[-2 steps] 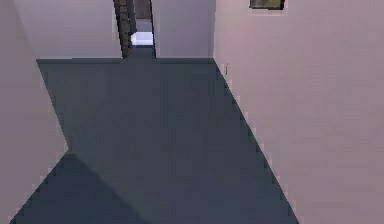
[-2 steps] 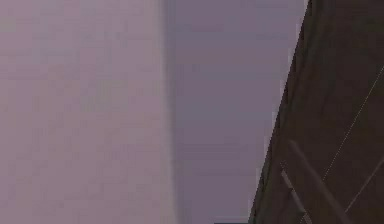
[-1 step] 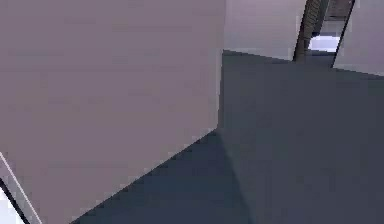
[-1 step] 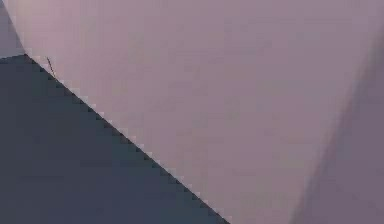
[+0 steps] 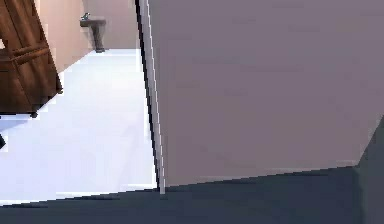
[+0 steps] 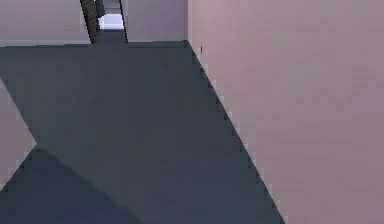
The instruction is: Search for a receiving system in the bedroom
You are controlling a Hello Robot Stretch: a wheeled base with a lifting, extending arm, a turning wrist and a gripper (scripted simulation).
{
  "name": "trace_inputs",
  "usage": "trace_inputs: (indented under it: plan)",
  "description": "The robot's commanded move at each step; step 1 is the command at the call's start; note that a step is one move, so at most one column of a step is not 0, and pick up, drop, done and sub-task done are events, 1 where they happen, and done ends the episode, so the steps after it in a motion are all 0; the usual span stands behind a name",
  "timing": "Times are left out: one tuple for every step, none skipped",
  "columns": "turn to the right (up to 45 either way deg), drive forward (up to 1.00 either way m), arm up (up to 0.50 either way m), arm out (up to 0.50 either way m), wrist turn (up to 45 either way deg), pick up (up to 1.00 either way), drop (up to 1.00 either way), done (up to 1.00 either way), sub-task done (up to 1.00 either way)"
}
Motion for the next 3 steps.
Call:
trace_inputs:
  plan:
    - [0.0,0.25,0.0,0.0,0.0,0.0,0.0,0.0,0.0]
    - [-45.0,0.0,0.0,0.0,0.0,0.0,0.0,0.0,0.0]
    - [-27.0,0.0,0.0,0.0,0.0,0.0,0.0,0.0,0.0]
